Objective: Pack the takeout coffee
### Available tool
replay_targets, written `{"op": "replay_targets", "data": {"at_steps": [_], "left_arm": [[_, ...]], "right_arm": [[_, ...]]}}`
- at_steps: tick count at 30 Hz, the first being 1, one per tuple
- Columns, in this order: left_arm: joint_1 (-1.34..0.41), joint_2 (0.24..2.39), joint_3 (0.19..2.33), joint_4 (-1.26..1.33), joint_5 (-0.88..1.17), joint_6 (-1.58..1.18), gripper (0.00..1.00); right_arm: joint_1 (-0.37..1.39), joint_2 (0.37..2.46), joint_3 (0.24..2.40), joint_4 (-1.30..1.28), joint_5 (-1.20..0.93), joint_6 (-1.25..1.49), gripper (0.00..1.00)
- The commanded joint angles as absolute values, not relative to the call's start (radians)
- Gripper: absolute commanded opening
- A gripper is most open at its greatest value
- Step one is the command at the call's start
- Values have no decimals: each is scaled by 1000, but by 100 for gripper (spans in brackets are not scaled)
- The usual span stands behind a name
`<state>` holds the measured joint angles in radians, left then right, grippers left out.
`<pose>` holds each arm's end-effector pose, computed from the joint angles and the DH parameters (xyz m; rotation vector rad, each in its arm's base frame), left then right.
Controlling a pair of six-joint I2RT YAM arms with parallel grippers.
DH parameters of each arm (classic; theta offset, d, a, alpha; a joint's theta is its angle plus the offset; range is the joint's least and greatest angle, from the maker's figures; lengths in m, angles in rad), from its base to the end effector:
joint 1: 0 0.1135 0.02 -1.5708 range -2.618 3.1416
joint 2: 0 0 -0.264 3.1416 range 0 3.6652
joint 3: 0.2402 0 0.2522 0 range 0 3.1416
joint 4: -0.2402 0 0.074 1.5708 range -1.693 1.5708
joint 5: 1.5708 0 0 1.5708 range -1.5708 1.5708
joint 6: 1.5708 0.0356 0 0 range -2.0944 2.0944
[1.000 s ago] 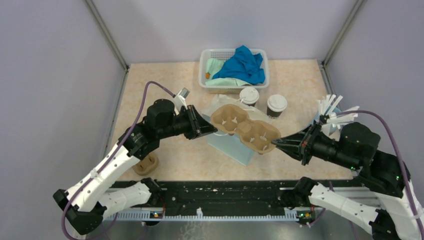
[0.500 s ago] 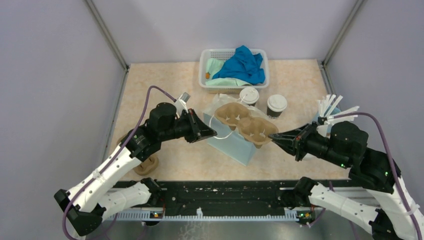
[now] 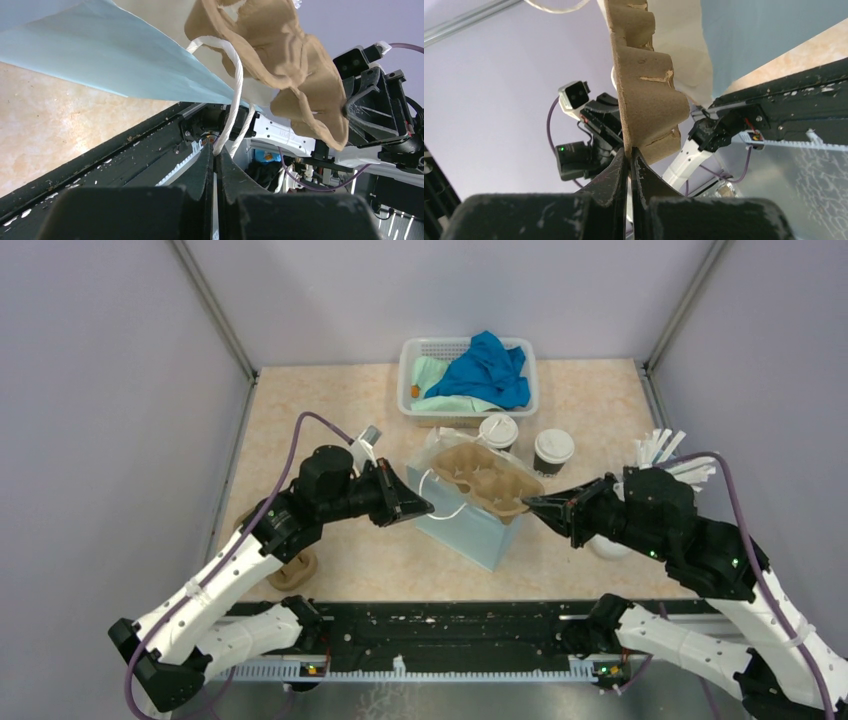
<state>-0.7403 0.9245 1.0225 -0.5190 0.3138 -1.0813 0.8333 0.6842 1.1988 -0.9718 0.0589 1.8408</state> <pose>0.1383 -0.1412 0.3639 -0.1569 2.2924 -1.3916 0.0671 0.0707 0.4048 1.2183 2.1174 1.4624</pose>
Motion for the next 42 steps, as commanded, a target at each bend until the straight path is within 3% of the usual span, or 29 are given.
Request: {"op": "replay_targets", "data": {"at_steps": [1,18,42], "left_arm": [[-744,911,1019,-511,330,-1054,2],[-744,939,1014,-541,431,-1000,0],[-744,1009,1088,-672,435,-858,0]], "right_arm": [[827,715,1242,-993,129,1768,0],[825,974,1443,-1067,120,1525,0],[750,1033,1245,-876,72,1546,0]]}}
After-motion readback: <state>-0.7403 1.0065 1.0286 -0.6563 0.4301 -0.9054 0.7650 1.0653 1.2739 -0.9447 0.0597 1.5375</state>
